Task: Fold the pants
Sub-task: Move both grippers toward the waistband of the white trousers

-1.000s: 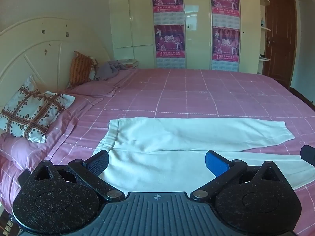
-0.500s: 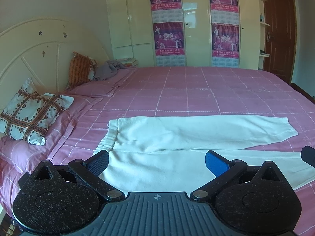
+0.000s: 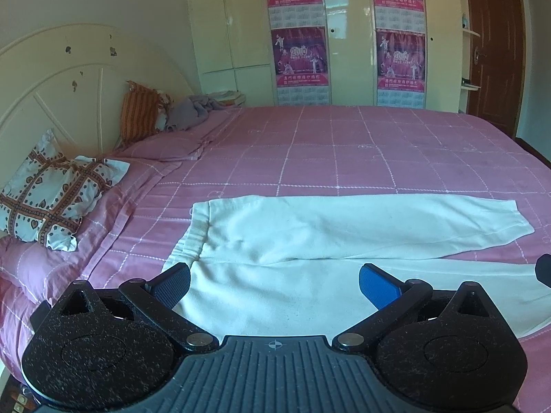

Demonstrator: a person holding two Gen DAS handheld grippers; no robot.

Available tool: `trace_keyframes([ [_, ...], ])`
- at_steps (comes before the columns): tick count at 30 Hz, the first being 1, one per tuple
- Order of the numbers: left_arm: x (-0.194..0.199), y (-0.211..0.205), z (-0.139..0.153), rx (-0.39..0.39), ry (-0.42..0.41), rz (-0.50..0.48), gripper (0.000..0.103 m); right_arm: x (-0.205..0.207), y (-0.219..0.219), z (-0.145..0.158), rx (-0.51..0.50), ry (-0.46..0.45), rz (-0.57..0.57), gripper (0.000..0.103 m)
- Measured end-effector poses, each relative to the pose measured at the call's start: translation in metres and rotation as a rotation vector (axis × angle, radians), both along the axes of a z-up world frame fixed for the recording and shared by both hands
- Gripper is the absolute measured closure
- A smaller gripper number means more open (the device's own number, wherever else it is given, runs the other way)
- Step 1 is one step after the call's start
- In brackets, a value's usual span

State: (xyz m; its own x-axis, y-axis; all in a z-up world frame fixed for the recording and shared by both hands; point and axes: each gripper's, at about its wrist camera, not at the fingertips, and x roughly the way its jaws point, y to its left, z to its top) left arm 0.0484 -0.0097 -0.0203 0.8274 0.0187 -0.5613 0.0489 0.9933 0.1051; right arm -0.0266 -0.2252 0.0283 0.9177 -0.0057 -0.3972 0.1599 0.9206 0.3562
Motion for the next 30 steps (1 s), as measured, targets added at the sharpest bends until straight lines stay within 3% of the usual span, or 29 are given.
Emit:
trace_keyframes([
  [10,0.036,0.003,-0.015,0.006,0.039,0.019,0.0,0.026,0.007,-0.007,-0.018,0.004,0.033,0.0],
  [23,0.105,0.006,-0.046,0.074,0.113,0.056,0.0,0.088,0.019,-0.016,-0.035,0.015,0.108,0.0],
  [26,0.12,0.008,-0.053,0.12,0.117,0.068,0.0,0.104,0.021,-0.021,-0.04,0.026,0.118,0.0],
  [30,0.145,0.012,-0.064,0.112,0.133,0.087,0.0,0.124,0.021,-0.029,-0.047,0.033,0.134,0.0],
])
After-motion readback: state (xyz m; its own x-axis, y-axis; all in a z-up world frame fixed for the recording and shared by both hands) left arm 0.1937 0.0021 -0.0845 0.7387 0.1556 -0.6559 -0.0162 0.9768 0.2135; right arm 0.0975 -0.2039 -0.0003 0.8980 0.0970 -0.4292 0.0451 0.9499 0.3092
